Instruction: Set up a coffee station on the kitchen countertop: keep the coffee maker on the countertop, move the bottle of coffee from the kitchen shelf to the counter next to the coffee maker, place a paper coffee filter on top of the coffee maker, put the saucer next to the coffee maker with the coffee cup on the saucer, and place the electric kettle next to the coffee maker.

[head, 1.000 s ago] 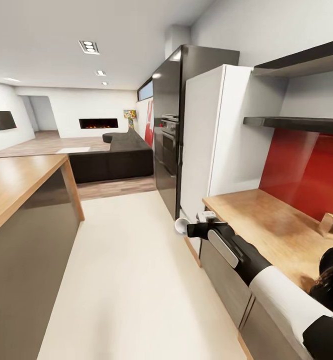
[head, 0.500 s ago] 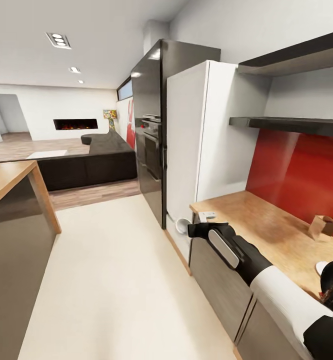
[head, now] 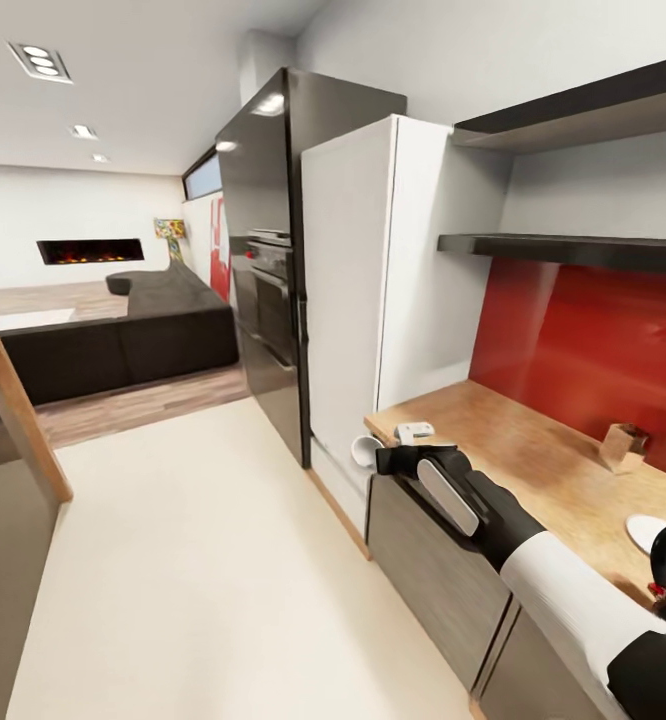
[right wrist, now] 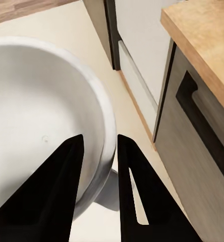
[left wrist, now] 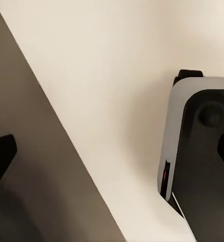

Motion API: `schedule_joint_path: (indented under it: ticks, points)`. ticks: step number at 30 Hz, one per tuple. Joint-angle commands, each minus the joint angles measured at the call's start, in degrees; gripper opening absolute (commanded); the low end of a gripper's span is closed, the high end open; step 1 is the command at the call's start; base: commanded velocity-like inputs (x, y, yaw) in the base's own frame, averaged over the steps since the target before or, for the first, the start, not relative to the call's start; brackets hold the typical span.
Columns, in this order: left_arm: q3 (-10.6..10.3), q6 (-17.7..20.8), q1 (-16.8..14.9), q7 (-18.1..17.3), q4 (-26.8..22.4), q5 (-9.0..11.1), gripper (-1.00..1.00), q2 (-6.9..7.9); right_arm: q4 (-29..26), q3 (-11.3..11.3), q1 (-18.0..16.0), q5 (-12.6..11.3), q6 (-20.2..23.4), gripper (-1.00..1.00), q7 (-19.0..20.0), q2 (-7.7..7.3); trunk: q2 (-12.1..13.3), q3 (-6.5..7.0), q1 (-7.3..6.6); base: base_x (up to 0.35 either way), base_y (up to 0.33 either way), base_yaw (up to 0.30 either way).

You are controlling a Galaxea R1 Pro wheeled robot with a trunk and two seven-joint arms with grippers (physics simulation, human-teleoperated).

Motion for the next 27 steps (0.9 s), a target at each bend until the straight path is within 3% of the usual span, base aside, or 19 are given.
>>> schedule_joint_path:
  ticks: [1,8,18,22,27]
  points:
    - [-0.5,-0.3,-0.1,0.0,0.2,0.5,1.00,-0.02,-0.1,0.2,-0.1,-0.7,0.1,-1.00,-0.5,-0.07,-0.1,-0.13,0.06,0.171,0.286,-0.287]
    - [-0.5,-0.3,-0.1,0.0,0.2,0.5,1.00,-0.10,-0.1,0.2,-0.1,-0.7,0.1,-1.00,-0.5,-0.08,-0.1,0.00,0.06,0.161,0.199,-0.291]
    - [-0.6,-1.7,-0.2,0.0,-0.2,0.4,1.00,-0.03,-0.1,0.2,-0.1,-0.7,0.1,-1.00,-0.5,-0.02,-0.1,0.25,0.06,0.036,0.020,-0.292]
    - [-0.8,-6.0,-0.4,0.0,-3.6,0.3,1.00,0.28,-0.1,0.2,-0.1,-0.7,0.1,-1.00,-0.5,-0.01,-0.1,0.35,0.06,0.001,0.000,-0.292]
    - [-0.8,-7.5,-0.7,0.2,-9.9,0.0,1.00,0.86,-0.1,0.2,-0.1,-0.7,0.1,-1.00,-0.5,-0.01,-0.1,0.47,0.06,0.000,0.000,-0.292]
